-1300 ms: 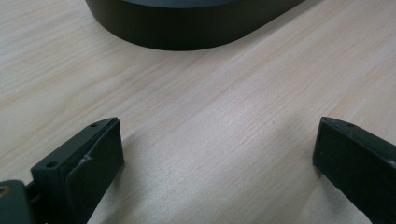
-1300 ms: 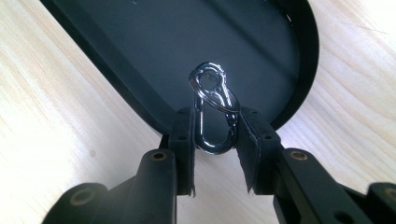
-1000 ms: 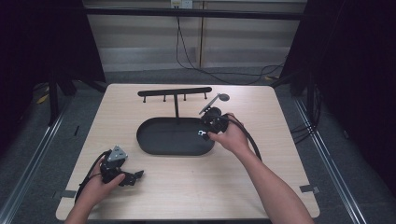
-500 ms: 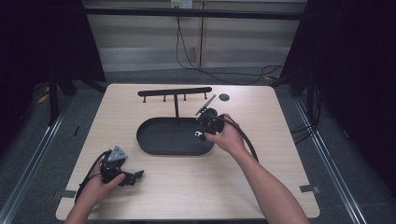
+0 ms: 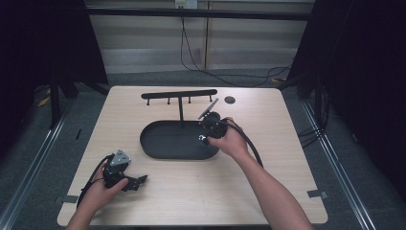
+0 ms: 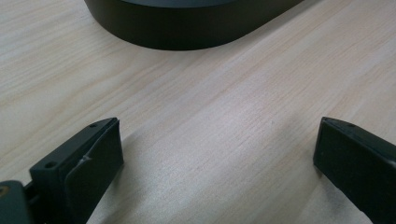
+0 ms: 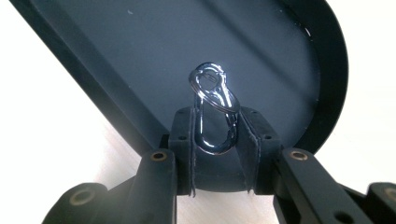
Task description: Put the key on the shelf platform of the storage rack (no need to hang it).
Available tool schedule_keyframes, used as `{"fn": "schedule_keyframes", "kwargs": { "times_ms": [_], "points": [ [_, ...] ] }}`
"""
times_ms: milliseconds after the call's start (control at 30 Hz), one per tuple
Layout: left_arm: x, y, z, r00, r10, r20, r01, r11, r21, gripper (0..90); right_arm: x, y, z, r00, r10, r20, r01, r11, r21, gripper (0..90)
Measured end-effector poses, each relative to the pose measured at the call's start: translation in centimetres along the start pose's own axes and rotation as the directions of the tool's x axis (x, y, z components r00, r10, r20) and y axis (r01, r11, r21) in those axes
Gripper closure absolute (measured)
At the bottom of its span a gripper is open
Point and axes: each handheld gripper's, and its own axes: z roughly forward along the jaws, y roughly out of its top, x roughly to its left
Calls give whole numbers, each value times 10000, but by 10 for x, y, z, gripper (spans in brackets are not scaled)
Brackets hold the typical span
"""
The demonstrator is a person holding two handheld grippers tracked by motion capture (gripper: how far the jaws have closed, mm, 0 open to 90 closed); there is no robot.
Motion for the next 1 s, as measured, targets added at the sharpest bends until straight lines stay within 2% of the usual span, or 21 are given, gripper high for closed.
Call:
{"fn": "schedule_keyframes", "kwargs": {
  "times_ms": [167, 233, 400, 567, 1000],
  "points": [
    [0, 0, 0, 10000, 8, 2, -8, 10000, -4, 11, -1, 1, 3, 9999, -73, 110, 73, 10000, -31, 687],
    [0, 0, 0, 10000, -1, 9, 1, 10000, 0, 10, 0, 1, 4, 9999, 46, 103, -46, 10000, -1, 687],
    [0, 0, 0, 10000, 21, 12, -21, 10000, 3, 10, 0, 2, 8, 9999, -100, 139, 101, 9999, -88, 687],
    [0, 0, 0, 10000, 20, 27, -20, 10000, 7, 9, 1, 3, 12, 9999, 5, 130, -5, 10000, 62, 686],
    [0, 0, 0, 10000, 44, 43, -44, 10000, 29, 7, 4, 5, 23, 9996, -174, 221, 176, 9998, -49, 686]
  ]
}}
